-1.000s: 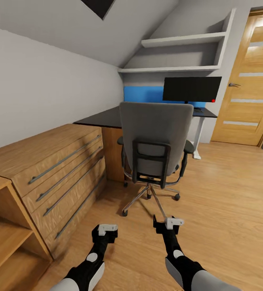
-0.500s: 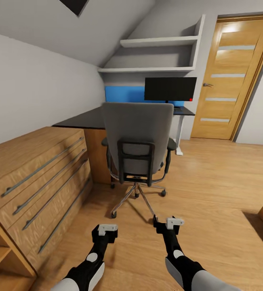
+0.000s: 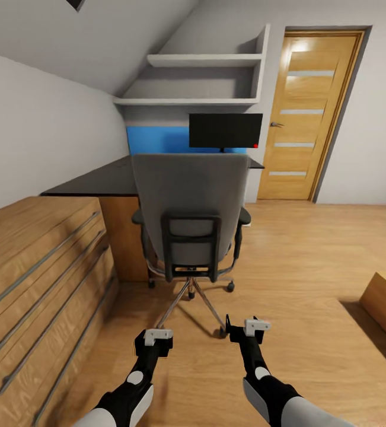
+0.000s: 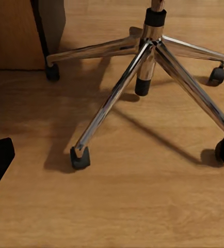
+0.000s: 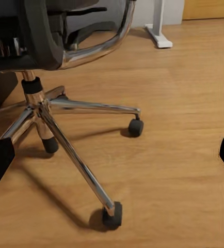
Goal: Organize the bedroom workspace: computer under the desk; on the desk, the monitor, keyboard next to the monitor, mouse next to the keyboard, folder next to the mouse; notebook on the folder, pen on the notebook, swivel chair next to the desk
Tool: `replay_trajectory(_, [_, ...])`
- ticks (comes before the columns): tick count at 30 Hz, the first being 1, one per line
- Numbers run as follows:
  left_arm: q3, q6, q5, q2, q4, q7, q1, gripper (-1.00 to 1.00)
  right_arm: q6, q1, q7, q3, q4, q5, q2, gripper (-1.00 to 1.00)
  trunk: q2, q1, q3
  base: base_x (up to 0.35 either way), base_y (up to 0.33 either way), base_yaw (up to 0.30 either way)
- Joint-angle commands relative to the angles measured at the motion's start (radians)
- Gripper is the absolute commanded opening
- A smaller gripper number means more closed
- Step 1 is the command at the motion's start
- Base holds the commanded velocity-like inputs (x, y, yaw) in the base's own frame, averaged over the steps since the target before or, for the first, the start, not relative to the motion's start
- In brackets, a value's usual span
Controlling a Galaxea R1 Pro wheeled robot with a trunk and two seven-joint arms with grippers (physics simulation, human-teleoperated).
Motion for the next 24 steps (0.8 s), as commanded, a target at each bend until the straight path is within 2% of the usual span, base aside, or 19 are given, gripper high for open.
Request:
replay_trajectory(1, [-0.004, -0.002, -0.002, 0.000, 0.001, 0.008, -0.001, 1.00, -0.003, -0.001, -0.008, 0.009, 0.004, -0.003, 0.000, 1.00, 0.000, 0.000, -0.001, 0.291, 0.149, -0.292])
replay_trajectory(7, [-0.004, -0.002, -0.001, 0.000, 0.001, 0.009, -0.001, 1.00, -0.006, -0.001, -0.008, 0.010, 0.026, -0.003, 0.002, 1.00, 0.000, 0.000, -0.001, 0.242, 0.058, -0.204])
replay_trajectory(19, [-0.003, -0.002, -0.001, 0.000, 0.001, 0.010, -0.001, 1.00, -0.007, -0.001, -0.008, 0.017, 0.029, -0.002, 0.009, 1.00, 0.000, 0.000, -0.001, 0.085, 0.067, -0.015])
replay_trajectory(24, [-0.004, -0.002, -0.002, 0.000, 0.001, 0.009, -0.001, 1.00, -0.008, -0.001, -0.007, 0.020, 0.030, 0.003, 0.009, 1.00, 0.000, 0.000, -0.001, 0.252, 0.003, 0.000])
